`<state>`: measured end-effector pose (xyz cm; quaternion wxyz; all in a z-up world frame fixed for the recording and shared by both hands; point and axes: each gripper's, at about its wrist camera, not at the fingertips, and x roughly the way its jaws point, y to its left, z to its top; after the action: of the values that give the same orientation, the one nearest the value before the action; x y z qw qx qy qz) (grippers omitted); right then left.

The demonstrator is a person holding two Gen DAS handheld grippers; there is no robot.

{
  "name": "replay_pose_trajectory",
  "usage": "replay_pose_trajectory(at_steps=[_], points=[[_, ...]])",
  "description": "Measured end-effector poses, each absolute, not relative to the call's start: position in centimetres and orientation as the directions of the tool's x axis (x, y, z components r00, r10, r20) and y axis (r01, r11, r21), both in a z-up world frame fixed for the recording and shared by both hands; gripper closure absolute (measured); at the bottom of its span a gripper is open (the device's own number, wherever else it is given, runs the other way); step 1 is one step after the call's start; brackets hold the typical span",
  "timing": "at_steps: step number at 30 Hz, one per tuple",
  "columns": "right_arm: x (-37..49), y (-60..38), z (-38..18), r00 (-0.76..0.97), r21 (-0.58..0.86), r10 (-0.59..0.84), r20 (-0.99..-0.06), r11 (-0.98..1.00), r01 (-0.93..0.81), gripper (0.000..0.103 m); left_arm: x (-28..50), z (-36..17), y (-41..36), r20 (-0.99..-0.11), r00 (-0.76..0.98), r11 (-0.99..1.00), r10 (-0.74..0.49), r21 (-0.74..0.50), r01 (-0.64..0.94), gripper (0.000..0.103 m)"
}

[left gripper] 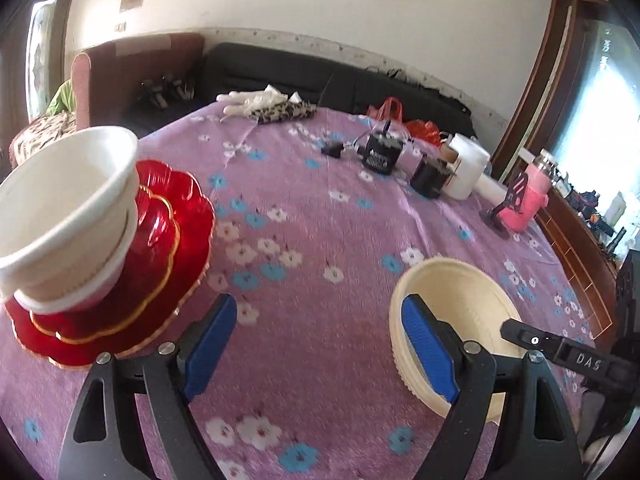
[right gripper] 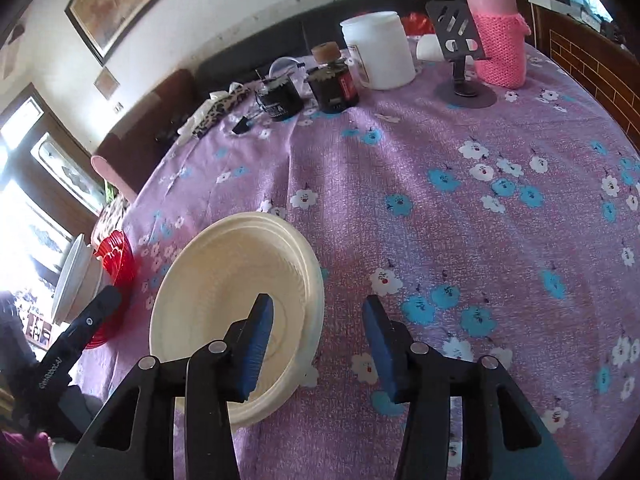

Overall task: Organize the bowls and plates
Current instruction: 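Close the right gripper on the beige plate rim while the left gripper grasps it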

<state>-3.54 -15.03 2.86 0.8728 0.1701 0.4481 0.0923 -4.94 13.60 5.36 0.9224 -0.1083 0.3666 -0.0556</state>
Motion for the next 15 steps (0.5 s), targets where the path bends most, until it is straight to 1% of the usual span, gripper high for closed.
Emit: replay_pose_trajectory(at_steps=[2,5,8,10,12,13,14,15], points=[[-3.6,-14.7,2.7,0.606,0.390,0.322,-0.727,0.921,-0.022,0.053,-4.7,5.2,12.5,-0.690,0.699,0.974,-0.186,-0.226,0.035,0.019],[-3.8,-14.5,2.4,0.644,0.405,0.333,-0.689,0.914,-0.039,0.053,-3.9,4.7,10.9,-0.726,0.653,0.970,-0.215,-0.237,0.056,0.019],[-4.1,-14.8,2.2,0.656,0.396,0.322,-0.682,0.918,-0.039,0.053,-3.2,3.9,9.2,-0.752,0.626,0.975,-0.207,-0.213,0.066,0.019],[-4.4,-14.7,2.2,0.661,0.369,0.306,-0.685,0.928,-0.047,0.057,-2.9,3.4,7.9,-0.765,0.615,0.980,-0.192,-0.187,0.073,0.019],[-4.4,-14.3,2.1,0.660,0.353,0.296,-0.690,0.934,-0.050,0.068,-2.9,3.2,7.2,-0.772,0.609,0.982,-0.183,-0.172,0.078,0.020],[-4.4,-14.2,2.0,0.656,0.354,0.302,-0.692,0.934,-0.057,0.071,-2.9,3.1,6.9,-0.775,0.606,0.983,-0.178,-0.163,0.080,0.028],[-4.4,-13.9,2.0,0.653,0.348,0.303,-0.694,0.935,-0.064,0.077,-3.0,3.0,6.6,-0.778,0.602,0.983,-0.180,-0.160,0.087,0.040],[-4.5,-13.8,1.9,0.653,0.339,0.299,-0.696,0.938,-0.068,0.081,-3.1,2.9,6.4,-0.787,0.591,0.984,-0.177,-0.148,0.097,0.076]])
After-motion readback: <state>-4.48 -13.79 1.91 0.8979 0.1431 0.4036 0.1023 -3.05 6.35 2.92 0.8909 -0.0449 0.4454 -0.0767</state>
